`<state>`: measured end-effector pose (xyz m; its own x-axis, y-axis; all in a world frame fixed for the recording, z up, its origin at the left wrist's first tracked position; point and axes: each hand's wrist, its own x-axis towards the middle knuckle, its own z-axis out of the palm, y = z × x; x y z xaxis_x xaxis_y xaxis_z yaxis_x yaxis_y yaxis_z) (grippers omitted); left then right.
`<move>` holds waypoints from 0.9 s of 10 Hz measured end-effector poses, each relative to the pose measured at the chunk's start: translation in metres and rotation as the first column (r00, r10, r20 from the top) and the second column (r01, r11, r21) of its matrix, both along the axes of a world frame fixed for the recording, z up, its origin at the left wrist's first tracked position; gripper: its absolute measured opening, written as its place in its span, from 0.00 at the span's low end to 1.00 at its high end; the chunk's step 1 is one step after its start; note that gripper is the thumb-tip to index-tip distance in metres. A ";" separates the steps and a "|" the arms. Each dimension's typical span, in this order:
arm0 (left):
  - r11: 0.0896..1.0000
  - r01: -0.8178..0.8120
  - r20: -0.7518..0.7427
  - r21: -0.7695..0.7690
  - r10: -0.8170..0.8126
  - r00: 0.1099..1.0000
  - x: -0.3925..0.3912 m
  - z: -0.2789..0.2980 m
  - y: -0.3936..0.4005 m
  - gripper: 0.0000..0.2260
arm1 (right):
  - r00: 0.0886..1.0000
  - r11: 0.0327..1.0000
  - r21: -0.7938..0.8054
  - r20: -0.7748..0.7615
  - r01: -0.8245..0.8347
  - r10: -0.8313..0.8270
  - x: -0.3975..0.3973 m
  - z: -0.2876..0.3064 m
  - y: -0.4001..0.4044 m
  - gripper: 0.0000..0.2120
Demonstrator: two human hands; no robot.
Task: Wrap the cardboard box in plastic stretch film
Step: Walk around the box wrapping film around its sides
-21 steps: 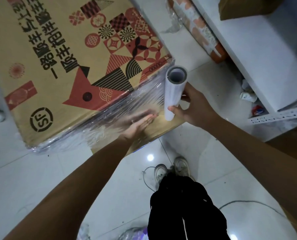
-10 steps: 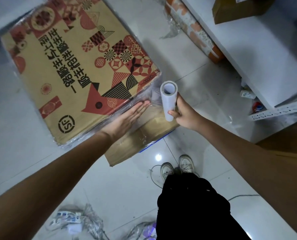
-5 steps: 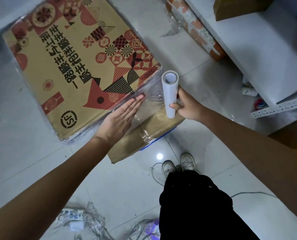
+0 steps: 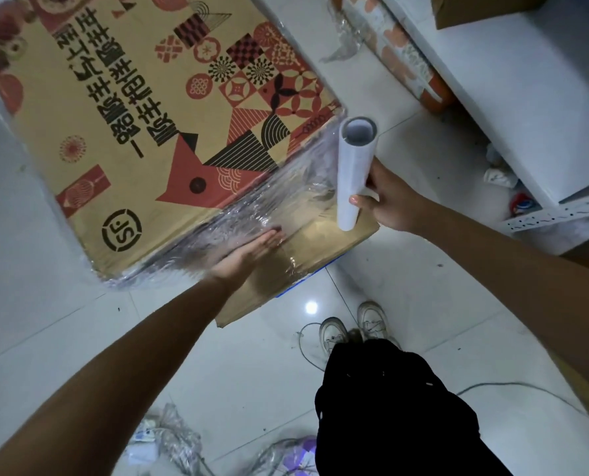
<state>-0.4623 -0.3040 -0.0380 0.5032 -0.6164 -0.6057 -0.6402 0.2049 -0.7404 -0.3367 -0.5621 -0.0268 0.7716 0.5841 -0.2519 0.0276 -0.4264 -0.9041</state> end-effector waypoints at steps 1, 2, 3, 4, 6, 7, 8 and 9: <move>0.941 0.295 0.078 0.168 -0.311 0.947 0.002 -0.008 0.011 0.25 | 1.000 1.000 0.026 0.010 0.013 -0.014 -0.002 -0.004 0.001 0.28; 0.986 0.097 0.068 0.135 -0.107 0.992 -0.004 -0.003 0.003 0.23 | 1.000 1.000 0.018 -0.006 0.021 -0.021 -0.009 -0.006 0.008 0.29; 0.978 -0.207 -0.015 -0.031 0.207 0.978 -0.018 0.005 -0.008 0.28 | 0.990 0.992 -0.017 -0.052 0.128 -0.128 -0.014 -0.003 0.016 0.31; 0.940 -0.300 0.015 -0.165 0.306 0.952 -0.033 0.029 -0.013 0.27 | 0.970 0.969 -0.059 0.023 0.241 -0.240 -0.012 0.004 0.022 0.35; 0.957 -0.227 0.051 -0.178 0.240 0.969 -0.025 0.068 0.010 0.33 | 0.934 0.928 -0.114 0.068 0.356 -0.350 -0.016 0.014 0.020 0.28; 0.957 -0.228 0.002 -0.179 0.232 0.973 -0.019 0.074 0.021 0.40 | 0.952 0.938 -0.179 0.135 0.297 -0.275 -0.009 0.025 0.013 0.25; 0.967 -0.202 0.006 -0.155 0.206 0.979 -0.017 0.078 0.026 0.40 | 0.979 0.940 -0.279 0.097 0.199 -0.178 0.005 0.033 0.009 0.25; 0.979 -0.149 0.053 -0.141 0.158 0.986 -0.016 0.083 0.035 0.39 | 0.990 0.945 -0.294 0.063 0.141 -0.129 0.012 0.039 0.009 0.27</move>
<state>-0.4786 -0.2690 0.0453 0.6329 -0.6033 -0.4853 -0.6070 0.0026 -0.7947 -0.3251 -0.5528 0.0119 0.8518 0.3776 -0.3631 -0.0132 -0.6774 -0.7355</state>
